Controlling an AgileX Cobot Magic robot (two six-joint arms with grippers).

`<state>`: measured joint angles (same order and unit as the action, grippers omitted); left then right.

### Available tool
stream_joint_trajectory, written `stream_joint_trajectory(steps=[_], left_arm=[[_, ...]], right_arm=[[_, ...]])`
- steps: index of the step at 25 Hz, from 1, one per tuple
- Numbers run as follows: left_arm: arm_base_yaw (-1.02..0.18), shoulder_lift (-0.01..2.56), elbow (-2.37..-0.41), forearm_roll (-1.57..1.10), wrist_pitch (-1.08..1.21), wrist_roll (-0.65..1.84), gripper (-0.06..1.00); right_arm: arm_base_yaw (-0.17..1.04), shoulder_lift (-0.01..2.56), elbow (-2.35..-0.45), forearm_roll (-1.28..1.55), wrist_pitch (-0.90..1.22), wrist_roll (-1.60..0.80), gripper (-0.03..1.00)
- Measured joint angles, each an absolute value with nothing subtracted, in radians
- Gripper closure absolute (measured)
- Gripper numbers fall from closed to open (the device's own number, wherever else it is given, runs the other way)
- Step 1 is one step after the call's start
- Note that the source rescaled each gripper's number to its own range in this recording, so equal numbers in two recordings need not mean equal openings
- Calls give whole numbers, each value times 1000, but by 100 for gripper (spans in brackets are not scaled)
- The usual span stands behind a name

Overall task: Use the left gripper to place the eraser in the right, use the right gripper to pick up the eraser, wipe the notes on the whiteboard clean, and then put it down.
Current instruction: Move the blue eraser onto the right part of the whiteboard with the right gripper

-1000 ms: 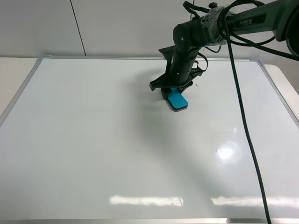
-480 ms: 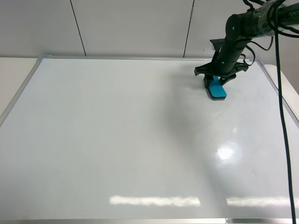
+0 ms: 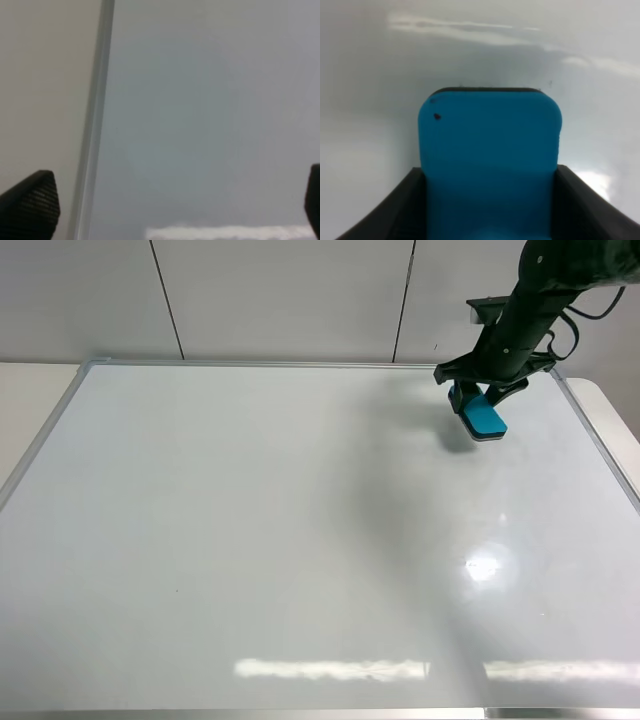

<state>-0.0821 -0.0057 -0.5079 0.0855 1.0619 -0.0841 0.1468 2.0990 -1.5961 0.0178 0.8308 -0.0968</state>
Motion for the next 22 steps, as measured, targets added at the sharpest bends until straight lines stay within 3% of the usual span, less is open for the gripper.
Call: stream_joint_trajectory(steps=[8,13,22], left_arm=[[-82,-6,-508,86,1062,-84,-6],[-82,-6,-508,86,1062,-84,-6],[-82,-6,-508,86,1062,-84,-6]], right_arm=[[93,1905,-1206,24,651,-132,93],[-9,1822,-971,27,534,-161,93],[-64,1663,-779,9,393,-205,93]])
